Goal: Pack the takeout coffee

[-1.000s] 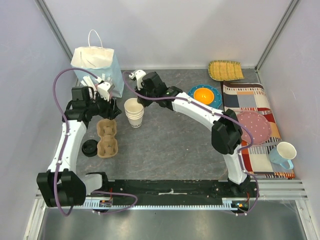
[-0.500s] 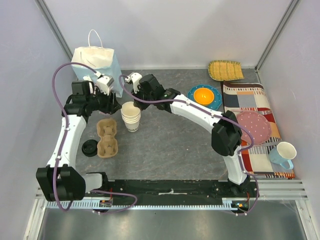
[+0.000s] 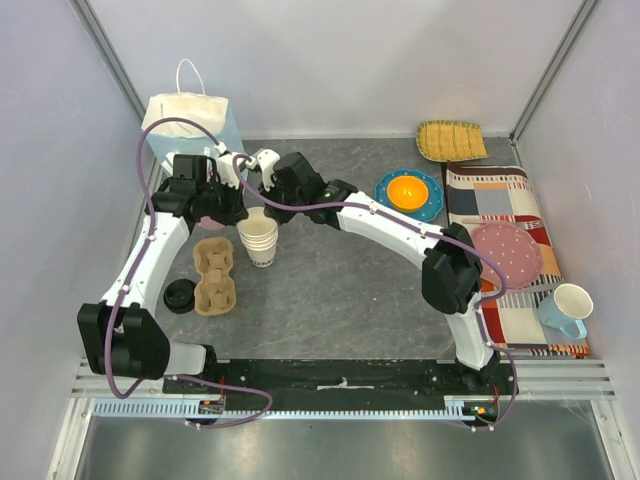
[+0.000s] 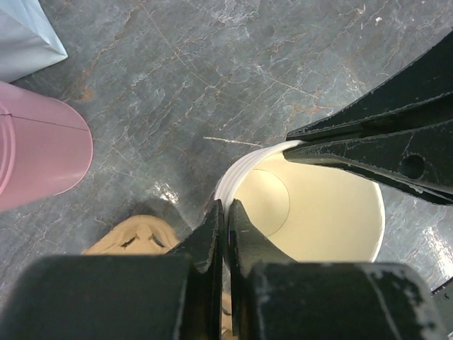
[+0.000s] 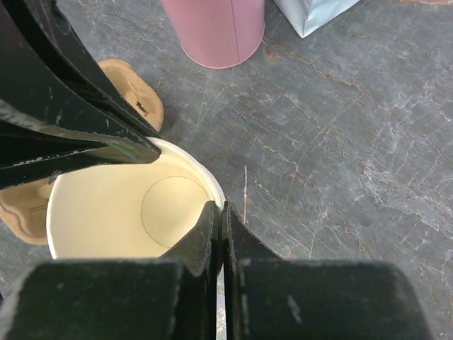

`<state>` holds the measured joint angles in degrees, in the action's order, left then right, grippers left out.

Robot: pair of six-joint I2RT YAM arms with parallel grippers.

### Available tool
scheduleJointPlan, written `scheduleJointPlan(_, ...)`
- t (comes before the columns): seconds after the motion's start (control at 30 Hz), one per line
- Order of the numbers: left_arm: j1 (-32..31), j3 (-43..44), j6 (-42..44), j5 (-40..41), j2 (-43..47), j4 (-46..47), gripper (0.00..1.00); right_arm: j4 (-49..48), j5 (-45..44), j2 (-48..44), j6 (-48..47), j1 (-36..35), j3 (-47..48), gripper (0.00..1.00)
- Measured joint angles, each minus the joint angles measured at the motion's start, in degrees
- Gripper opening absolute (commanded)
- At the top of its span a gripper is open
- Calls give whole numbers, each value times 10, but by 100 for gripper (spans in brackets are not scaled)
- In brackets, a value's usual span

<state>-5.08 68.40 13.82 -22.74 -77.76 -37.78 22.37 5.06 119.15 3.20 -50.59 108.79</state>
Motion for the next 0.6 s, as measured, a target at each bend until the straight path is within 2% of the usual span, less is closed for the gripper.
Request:
scheduleJointPlan(0.03,-2,1,0,4,0,-1,2,0,-1,0,0,0,0,20)
scheduleJointPlan(0.1,-3,3,0,8,0,-1,2,0,-1,0,1,0,0,38)
scheduleJointPlan(0.13,-3,3,-1,13,0,-2,2,0,-1,0,-1,0,0,50)
scheduleJointPlan(0.2,-3,3,-1,18,0,-5,2,0,-2,0,1,0,0,59)
scheduleJointPlan(0.27,-3,5,-1,25,0,-9,2,0,1,0,2,2,0,71)
scheduleJointPlan(0.33,-3,7,-1,28,0,-12,2,0,8,-1,5,4,0,81)
scheduleJointPlan(0.4,-3,12,-1,27,2,-15,2,0,18,-2,6,7,0,85)
scheduleJointPlan(0.5,-3,17,-1,27,9,-16,2,-1,35,-17,7,10,-10,97)
scheduleJointPlan(0.6,-3,28,-1,27,14,-19,2,-5,46,-45,9,11,-23,98)
